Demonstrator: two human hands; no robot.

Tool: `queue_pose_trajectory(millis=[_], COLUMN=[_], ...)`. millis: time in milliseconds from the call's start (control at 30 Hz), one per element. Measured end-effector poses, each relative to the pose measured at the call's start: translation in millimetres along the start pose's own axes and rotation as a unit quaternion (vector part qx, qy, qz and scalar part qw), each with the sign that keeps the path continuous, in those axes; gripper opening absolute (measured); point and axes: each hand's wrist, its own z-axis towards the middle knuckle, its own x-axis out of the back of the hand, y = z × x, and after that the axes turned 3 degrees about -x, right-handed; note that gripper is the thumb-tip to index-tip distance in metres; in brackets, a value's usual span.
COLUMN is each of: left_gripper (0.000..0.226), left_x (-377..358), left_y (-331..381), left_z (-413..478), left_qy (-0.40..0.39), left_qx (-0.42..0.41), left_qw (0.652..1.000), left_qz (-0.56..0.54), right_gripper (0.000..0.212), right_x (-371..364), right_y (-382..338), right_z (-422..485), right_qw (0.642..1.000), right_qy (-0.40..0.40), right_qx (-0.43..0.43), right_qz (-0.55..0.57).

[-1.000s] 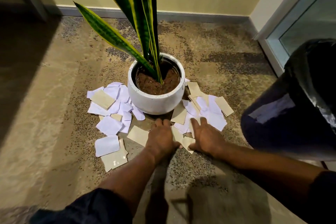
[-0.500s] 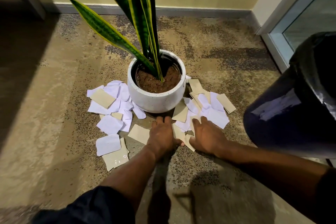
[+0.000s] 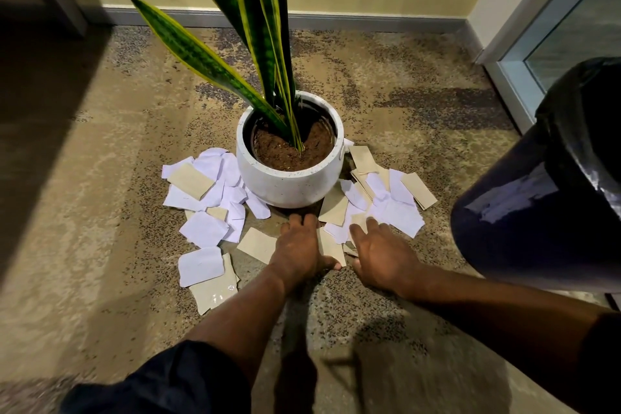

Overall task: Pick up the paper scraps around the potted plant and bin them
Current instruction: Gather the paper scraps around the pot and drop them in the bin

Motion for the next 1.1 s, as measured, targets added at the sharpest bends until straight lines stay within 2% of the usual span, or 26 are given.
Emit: queue_pose_trajectory(millis=[200,367,500,767,900,1100], left_gripper=[0.088,0.075,0.065,0.057,0.05,0.024], left_x=[2,1,-1,0,-1,2], left_y=[0,-4,-5,-4,-2,-1], left_z=[2,1,0,0,-1,-4], left_qy=[-0.004,0.024,0.039,0.04,0.056,0.081], left_qx=[0.004,-0.009,-0.02,-0.012,-0.003,0.026], left_qw=[1.0,0.999,0.998,0.998,0.997,0.987], left_qz=[-0.015,-0.037,-0.05,-0.057,-0.058,-0.134], right_gripper=[0.05,0.026,0.015,0.02,0.019,0.017], right_x=[4,6,16,35,39,35], right_y=[1,-1,3,9,13,19], right_z=[0,-3,1,-3,-2,3], right_qw=[1.0,0.999,0.998,0.994,0.99,0.982], right_qy=[0.006,0.025,0.041,0.091,0.11,0.101], right_qx=[0.007,0.026,0.017,0.008,-0.031,-0.086], right_qz=[-0.024,0.023,0.052,0.055,0.086,0.133])
